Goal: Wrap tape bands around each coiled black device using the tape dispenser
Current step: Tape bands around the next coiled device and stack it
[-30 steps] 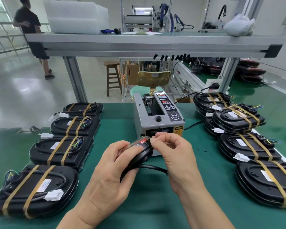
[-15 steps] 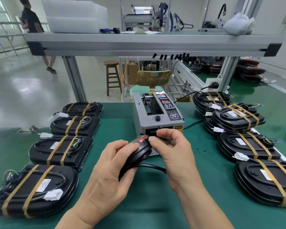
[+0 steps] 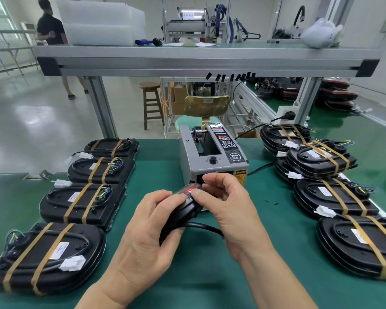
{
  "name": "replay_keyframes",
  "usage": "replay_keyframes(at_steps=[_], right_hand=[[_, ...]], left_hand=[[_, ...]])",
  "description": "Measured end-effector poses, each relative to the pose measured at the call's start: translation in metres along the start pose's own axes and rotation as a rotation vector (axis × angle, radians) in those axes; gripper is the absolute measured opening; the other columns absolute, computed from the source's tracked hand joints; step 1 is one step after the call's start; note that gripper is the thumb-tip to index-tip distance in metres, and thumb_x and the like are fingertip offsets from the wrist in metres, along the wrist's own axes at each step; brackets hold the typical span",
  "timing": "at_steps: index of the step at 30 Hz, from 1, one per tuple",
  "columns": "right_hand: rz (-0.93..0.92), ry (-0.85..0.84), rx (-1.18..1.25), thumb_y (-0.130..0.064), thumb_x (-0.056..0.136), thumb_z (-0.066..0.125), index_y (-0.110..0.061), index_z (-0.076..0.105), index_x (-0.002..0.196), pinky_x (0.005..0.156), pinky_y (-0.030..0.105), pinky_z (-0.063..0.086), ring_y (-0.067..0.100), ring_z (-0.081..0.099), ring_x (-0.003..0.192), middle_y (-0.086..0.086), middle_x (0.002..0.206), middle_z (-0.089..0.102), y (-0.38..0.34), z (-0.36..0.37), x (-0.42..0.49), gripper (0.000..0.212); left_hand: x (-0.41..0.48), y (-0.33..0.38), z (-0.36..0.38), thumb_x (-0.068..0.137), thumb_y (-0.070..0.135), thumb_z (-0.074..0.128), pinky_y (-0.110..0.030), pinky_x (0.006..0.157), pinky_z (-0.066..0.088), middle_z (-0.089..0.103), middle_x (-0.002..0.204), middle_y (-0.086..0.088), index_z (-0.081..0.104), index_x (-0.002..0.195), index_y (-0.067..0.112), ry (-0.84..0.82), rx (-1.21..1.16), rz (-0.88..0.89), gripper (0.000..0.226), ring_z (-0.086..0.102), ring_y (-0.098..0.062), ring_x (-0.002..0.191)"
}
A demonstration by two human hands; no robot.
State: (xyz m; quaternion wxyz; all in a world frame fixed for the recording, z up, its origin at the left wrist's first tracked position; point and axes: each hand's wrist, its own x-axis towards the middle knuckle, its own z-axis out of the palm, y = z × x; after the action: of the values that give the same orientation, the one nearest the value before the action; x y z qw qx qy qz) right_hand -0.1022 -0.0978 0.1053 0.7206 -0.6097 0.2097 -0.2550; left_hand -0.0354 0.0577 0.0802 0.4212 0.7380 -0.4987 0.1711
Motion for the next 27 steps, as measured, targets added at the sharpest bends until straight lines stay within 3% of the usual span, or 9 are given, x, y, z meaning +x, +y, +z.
replay_keyframes(at_steps=[4, 9, 13, 15, 18, 22, 24, 27], right_hand=[[0.098, -0.084, 0.061, -0.019, 0.069, 0.088, -0.024, 0.068, 0.104, 0.083, 0.021, 0.05, 0.013, 0.068, 0.101, 0.004, 0.107, 0.073, 0.001, 0.0, 0.001, 0.041], [0.056, -0.11, 0.007, -0.044, 0.046, 0.087, -0.033, 0.069, 0.104, 0.077, 0.017, 0.051, 0.006, 0.067, 0.098, -0.001, 0.111, 0.07, 0.004, 0.005, -0.005, 0.061], [0.058, -0.085, 0.008, -0.053, 0.053, 0.084, -0.031, 0.07, 0.102, 0.086, 0.024, 0.05, 0.011, 0.065, 0.101, 0.001, 0.112, 0.068, 0.007, 0.008, -0.003, 0.055], [0.062, -0.072, 0.017, -0.045, 0.061, 0.082, -0.029, 0.071, 0.102, 0.091, 0.028, 0.05, 0.013, 0.064, 0.103, 0.004, 0.114, 0.068, 0.007, 0.008, -0.002, 0.046], [0.048, -0.098, -0.016, -0.04, 0.064, 0.081, -0.029, 0.068, 0.106, 0.086, 0.023, 0.048, 0.013, 0.062, 0.105, 0.006, 0.118, 0.064, 0.006, 0.009, -0.004, 0.045], [-0.015, -0.131, -0.107, -0.048, 0.057, 0.081, -0.032, 0.064, 0.107, 0.077, 0.006, 0.045, -0.006, 0.056, 0.101, -0.01, 0.12, 0.054, 0.003, 0.016, -0.011, 0.055], [-0.077, -0.116, -0.248, -0.058, 0.051, 0.079, -0.037, 0.06, 0.107, 0.089, 0.012, 0.046, -0.006, 0.048, 0.111, -0.027, 0.114, 0.045, 0.005, 0.021, -0.015, 0.063], [-0.154, -0.141, -0.407, -0.068, 0.046, 0.073, -0.042, 0.053, 0.113, 0.096, 0.012, 0.04, -0.007, 0.039, 0.119, -0.036, 0.112, 0.039, 0.006, 0.021, -0.016, 0.075]], left_hand=[[0.001, 0.0, -0.001, 0.075, 0.003, 0.07, -0.022, 0.101, 0.04, 0.051, 0.125, 0.01, 0.047, 0.132, 0.018, 0.015, -0.019, 0.023, 0.063, 0.054, -0.015, 0.116], [0.001, -0.001, -0.003, 0.084, 0.017, 0.06, -0.021, 0.103, 0.038, 0.05, 0.126, 0.008, 0.045, 0.133, 0.015, 0.005, -0.032, 0.033, 0.052, 0.052, -0.013, 0.118], [0.0, -0.001, -0.003, 0.084, 0.019, 0.06, -0.02, 0.102, 0.037, 0.049, 0.127, 0.01, 0.044, 0.134, 0.015, -0.002, -0.038, 0.023, 0.053, 0.052, -0.014, 0.118], [0.0, -0.001, -0.003, 0.083, 0.016, 0.063, -0.019, 0.103, 0.037, 0.049, 0.128, 0.011, 0.043, 0.134, 0.016, 0.0, -0.045, 0.019, 0.055, 0.052, -0.014, 0.118], [-0.001, -0.003, -0.002, 0.074, 0.002, 0.068, -0.019, 0.103, 0.037, 0.049, 0.128, 0.011, 0.043, 0.135, 0.017, 0.003, -0.048, 0.004, 0.068, 0.052, -0.014, 0.118], [-0.002, -0.006, 0.0, 0.065, 0.003, 0.071, -0.018, 0.103, 0.038, 0.048, 0.126, 0.009, 0.041, 0.135, 0.017, 0.024, -0.031, -0.059, 0.077, 0.051, -0.009, 0.118], [-0.002, -0.005, 0.002, 0.063, 0.003, 0.069, -0.014, 0.104, 0.035, 0.044, 0.13, 0.015, 0.04, 0.135, 0.02, 0.041, -0.032, -0.093, 0.08, 0.048, -0.003, 0.119], [-0.004, -0.006, 0.004, 0.063, 0.0, 0.067, -0.015, 0.104, 0.035, 0.045, 0.13, 0.02, 0.041, 0.135, 0.022, 0.061, -0.042, -0.105, 0.079, 0.047, -0.002, 0.12]])
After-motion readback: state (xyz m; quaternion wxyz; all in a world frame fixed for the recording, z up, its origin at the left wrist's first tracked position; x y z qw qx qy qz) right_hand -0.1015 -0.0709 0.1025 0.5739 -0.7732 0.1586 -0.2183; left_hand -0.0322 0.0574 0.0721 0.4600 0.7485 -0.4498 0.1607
